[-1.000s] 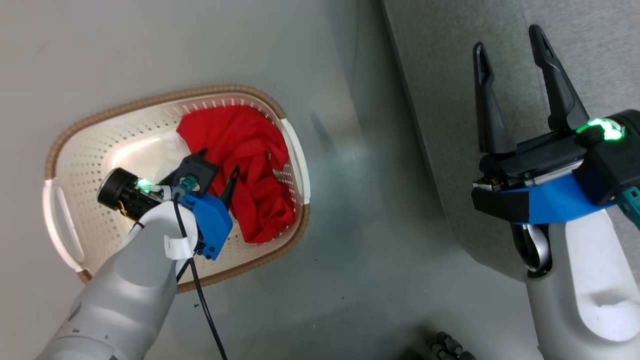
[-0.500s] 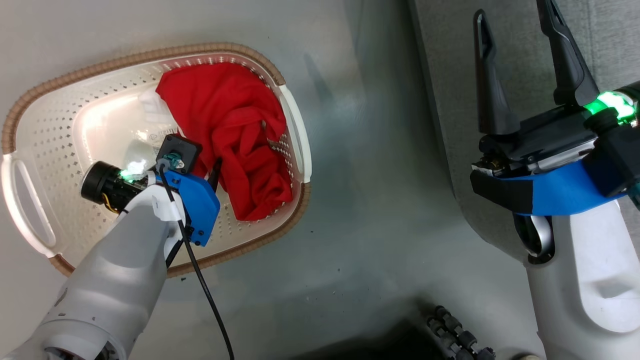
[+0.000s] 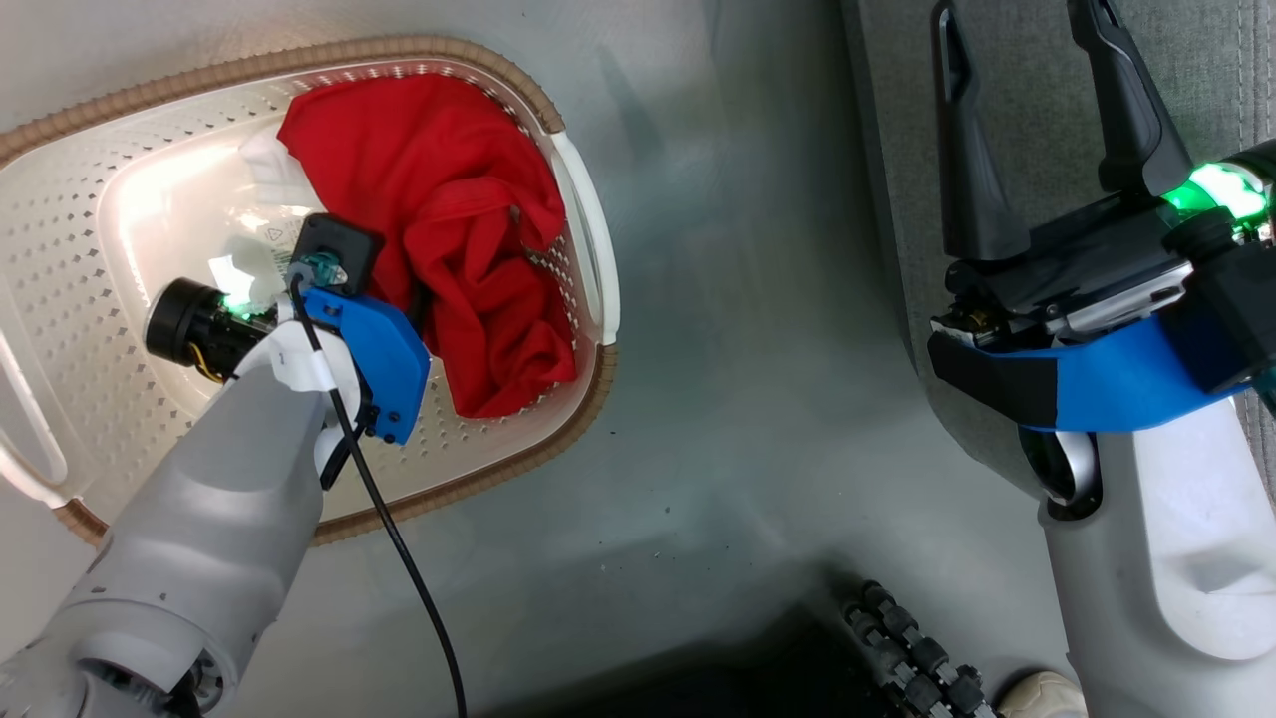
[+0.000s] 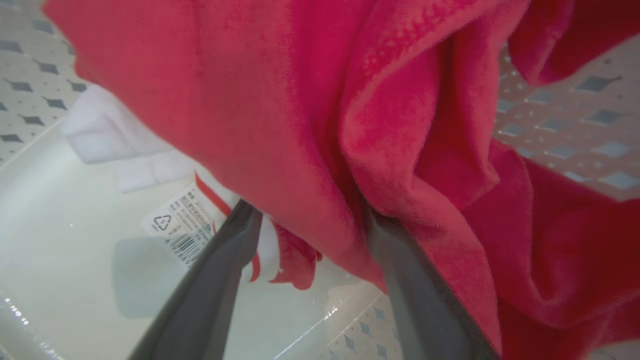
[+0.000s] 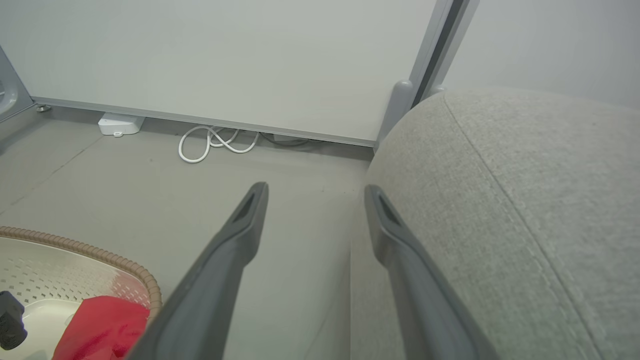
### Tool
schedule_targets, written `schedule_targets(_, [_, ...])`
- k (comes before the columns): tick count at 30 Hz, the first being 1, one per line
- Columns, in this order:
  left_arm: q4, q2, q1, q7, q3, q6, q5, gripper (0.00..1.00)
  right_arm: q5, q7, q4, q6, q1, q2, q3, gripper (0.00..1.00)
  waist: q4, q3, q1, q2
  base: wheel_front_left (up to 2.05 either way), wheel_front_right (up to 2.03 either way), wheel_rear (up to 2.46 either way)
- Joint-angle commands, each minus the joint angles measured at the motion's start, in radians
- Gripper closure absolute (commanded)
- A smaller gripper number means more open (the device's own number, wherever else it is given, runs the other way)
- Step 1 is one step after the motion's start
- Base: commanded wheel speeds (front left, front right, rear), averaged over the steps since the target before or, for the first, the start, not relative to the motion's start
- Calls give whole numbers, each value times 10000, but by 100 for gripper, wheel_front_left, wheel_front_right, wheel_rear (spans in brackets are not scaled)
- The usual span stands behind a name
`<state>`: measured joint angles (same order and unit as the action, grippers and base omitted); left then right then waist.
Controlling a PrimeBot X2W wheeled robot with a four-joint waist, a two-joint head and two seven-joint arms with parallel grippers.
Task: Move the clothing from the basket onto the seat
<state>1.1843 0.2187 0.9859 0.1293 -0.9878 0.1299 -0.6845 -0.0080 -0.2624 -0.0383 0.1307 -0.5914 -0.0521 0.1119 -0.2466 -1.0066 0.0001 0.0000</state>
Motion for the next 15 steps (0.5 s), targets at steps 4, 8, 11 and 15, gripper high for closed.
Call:
schedule_targets(4, [64,61,403,183,-257,5,-215,0,26,-38,-40,1,-197,28,43,0,-69,-111,-1,0,0,0,0])
schedule_targets(8, [34,11,497,255,-630,5,-341,100,47,-38,12,1,-158,27,12,0,-80,-102,-1,0,0,0,0])
schedule_targets(11, [-22,16,504,262,-917,5,-483,100,57,-38,32,1,-166,28,-3,0,-75,-69,-1,0,0,0,0])
schedule_targets(15, [-81,17,533,344,-1223,5,-679,100,76,-38,69,1,-222,28,-5,0,-61,-6,-1,0,0,0,0])
